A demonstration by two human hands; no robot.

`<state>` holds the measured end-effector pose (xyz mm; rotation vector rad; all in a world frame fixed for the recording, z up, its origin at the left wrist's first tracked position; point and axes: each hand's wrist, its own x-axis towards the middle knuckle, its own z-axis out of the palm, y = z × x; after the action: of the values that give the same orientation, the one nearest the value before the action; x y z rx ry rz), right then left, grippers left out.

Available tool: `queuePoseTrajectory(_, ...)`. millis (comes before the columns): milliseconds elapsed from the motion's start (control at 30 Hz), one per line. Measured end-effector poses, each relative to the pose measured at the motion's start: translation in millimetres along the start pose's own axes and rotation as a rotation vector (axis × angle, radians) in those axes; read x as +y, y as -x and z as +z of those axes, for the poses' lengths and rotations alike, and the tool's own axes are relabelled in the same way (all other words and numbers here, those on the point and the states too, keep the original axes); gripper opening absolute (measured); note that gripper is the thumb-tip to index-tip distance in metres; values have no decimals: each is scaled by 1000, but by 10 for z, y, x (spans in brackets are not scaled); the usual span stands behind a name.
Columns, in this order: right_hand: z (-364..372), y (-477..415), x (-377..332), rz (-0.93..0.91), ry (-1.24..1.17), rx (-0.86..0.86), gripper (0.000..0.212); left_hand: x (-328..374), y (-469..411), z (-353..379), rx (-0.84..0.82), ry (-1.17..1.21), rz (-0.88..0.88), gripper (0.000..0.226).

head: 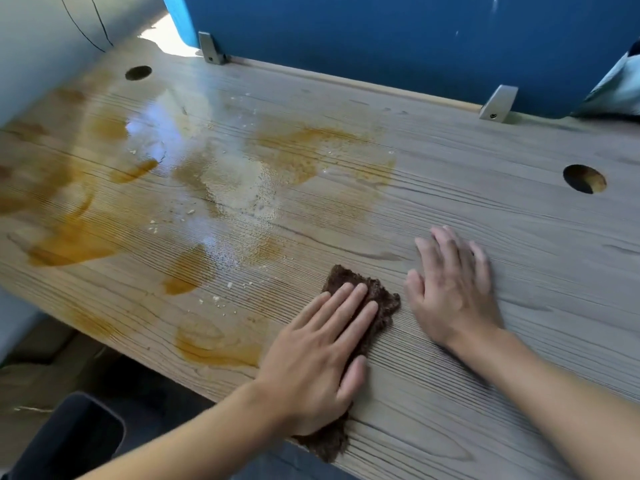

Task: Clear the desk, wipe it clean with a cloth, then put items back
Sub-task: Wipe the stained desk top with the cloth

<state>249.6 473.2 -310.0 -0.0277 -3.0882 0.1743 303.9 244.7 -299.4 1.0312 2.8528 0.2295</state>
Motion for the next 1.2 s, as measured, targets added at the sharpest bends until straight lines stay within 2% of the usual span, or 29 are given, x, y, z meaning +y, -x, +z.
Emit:
queuePoseTrajectory(67, -13, 5, -9, -3, -6, 12, 58, -149, -209, -38, -3, -11, -16, 66)
queuePoseTrajectory(233, -42, 18, -24, -8, -1, 7, 59, -409, -870, -132, 36, -52, -285, 67)
queuePoseTrajectory(300, -36, 14, -33, -12, 1, 16, 59, -270, -697, -95, 36, -67, -216, 68)
queuePoseTrajectory(367, -45, -3, -32, -8, -1, 18, 59, -103, -357, -56, 11, -57, -40, 67)
queuePoseTrajectory(467, -52, 4, -38, -10, 9, 10, 60, -254, -269, -68, -39, -34, 128, 64)
queuePoseTrajectory(500, -53, -2, -33, -10, 3, 19, 60, -355, -406, -85, -31, -40, 100, 63)
queuePoseTrajectory(633, -49, 13, -36, -16, 6, 28, 59, -638, -1038, -207, 5, -60, -228, 67)
queuePoseTrajectory(667, -48, 6, -25, -15, 7, 29, 59, -616, -1081, -195, 10, -58, -251, 67)
queuePoseTrajectory(733, -40, 5, -16, -21, 7, 26, 59, -460, -926, -173, 19, -55, -201, 67)
queuePoseTrajectory(833, -45, 13, -18, -20, -1, 33, 60, -190, -425, -104, -9, -40, 33, 64)
queuePoseTrajectory(900, -38, 18, -30, -23, 2, 26, 60, -286, -381, -91, -50, -8, 123, 63)
queuePoseTrajectory(967, -38, 3, -19, -19, -5, 37, 59, -443, -652, -116, -16, -5, 70, 62)
queuePoseTrajectory(1067, -47, 2, -18, -18, 16, 23, 59, -556, -1169, -179, 41, -15, -231, 66)
queuePoseTrajectory(1100, -43, 7, -20, -17, 22, 20, 59, -519, -1228, -153, 47, -25, -282, 66)
queuePoseTrajectory(1133, -39, 0, -14, -17, 23, 22, 59, -451, -1208, -123, 57, -42, -280, 67)
queuePoseTrajectory(1200, -35, 2, -15, -19, 18, 30, 59, -253, -926, -92, 60, -52, -136, 65)
